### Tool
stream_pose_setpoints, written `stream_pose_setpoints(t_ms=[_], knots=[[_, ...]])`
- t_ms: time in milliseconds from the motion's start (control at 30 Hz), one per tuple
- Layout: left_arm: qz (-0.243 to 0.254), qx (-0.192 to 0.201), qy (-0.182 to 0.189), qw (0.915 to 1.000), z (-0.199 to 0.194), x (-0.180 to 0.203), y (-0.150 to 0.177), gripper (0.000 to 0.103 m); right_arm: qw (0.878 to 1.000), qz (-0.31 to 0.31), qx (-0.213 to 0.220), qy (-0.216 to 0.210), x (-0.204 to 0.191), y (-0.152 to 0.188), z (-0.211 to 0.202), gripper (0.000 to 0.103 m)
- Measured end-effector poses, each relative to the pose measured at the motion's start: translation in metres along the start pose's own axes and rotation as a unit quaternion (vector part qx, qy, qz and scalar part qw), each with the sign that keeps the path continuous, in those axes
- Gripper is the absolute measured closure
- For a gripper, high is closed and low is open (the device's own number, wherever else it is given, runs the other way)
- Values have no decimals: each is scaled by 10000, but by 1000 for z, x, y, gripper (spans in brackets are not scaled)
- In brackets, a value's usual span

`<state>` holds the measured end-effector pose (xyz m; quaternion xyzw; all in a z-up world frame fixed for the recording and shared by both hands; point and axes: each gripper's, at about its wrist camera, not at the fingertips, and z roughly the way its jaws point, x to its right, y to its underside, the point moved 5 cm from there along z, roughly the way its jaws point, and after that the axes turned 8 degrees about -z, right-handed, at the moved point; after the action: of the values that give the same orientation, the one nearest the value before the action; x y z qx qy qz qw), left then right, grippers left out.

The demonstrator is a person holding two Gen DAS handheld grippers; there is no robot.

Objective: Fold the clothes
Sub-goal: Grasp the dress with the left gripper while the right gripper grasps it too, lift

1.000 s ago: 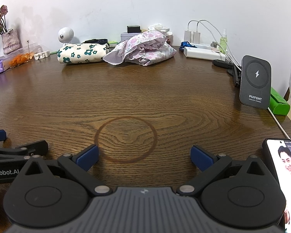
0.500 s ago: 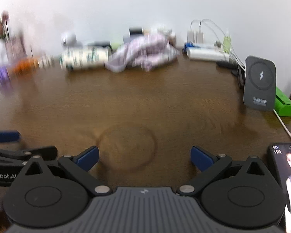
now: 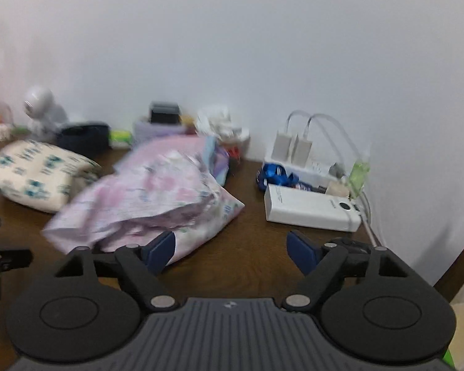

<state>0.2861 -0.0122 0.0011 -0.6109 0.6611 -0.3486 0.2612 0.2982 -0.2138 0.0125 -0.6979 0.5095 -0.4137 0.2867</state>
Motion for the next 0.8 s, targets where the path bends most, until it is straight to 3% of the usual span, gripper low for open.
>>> stream_pose_setpoints(t_ms=[100, 167, 200, 267, 300, 333, 433, 600, 700, 800], knots=[[-200, -29, 73, 9998, 24, -3, -9, 41, 9995, 36, 91, -287, -4, -5, 25, 25], [-418, -61, 115, 9990, 39, -7, -15, 74, 9981, 247, 190, -535, -1, -13, 38, 24], [-585, -117, 114, 9982, 46, -11, -18, 103, 9968, 373, 233, -661, 0, -17, 44, 25], [-930, -75, 167, 9955, 49, -18, -23, 103, 9928, 599, 344, -974, 2, -25, 52, 45], [-1065, 50, 222, 9941, 45, -22, -27, 103, 9895, 745, 405, -1171, 3, -28, 53, 89], [-1165, 173, 280, 9926, 39, -24, -30, 103, 9880, 806, 446, -1242, 4, -32, 48, 102], [-1173, 625, 451, 9901, 2, -24, -46, 103, 9828, 988, 581, -1449, 7, -44, 34, 102], [-1172, 1531, 696, 9788, -98, -24, -85, 103, 9679, 1063, 1637, -1581, 30, -90, -80, 103], [-1010, 2474, 907, 9594, -198, -22, -116, 103, 9557, 686, 2481, -1427, 45, -119, -174, 103], [-912, 3301, 1236, 9314, -308, -22, -133, 103, 9353, 339, 3282, -1278, 60, -137, -287, 103]])
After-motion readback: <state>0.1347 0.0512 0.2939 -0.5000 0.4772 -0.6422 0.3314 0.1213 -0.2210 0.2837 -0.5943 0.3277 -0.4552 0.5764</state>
